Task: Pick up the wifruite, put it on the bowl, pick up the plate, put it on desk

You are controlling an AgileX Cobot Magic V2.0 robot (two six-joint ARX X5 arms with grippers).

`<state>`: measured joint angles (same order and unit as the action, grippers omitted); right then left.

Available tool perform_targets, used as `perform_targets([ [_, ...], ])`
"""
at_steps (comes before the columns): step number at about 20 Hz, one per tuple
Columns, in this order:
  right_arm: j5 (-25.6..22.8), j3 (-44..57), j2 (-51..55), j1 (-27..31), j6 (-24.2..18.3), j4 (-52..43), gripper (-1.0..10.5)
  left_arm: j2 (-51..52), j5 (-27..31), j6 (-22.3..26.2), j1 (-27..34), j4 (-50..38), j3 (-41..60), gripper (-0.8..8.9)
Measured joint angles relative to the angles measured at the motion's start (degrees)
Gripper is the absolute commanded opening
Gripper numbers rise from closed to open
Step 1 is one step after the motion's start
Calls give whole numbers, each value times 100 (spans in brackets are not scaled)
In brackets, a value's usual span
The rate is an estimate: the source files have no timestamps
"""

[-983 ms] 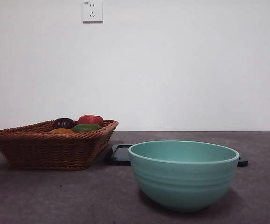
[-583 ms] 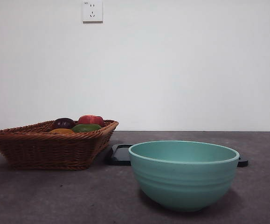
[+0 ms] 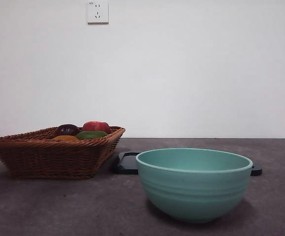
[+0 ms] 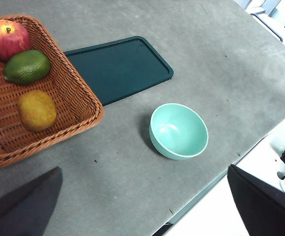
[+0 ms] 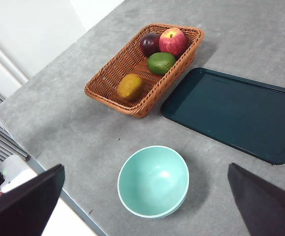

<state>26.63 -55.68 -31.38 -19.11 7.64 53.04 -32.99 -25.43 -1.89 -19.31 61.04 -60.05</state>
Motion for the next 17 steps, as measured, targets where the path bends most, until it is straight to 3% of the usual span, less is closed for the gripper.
perform_targets([
  [7,37,0,0,0,0,52,684,-570,501,-492,0,131,-63,651],
  [13,33,0,2,0,-9,361,683,-2166,835,-638,-2,319,-452,648],
  [17,-37,0,68,2,-9,361,683,-3342,1397,-640,-33,262,-1082,648],
])
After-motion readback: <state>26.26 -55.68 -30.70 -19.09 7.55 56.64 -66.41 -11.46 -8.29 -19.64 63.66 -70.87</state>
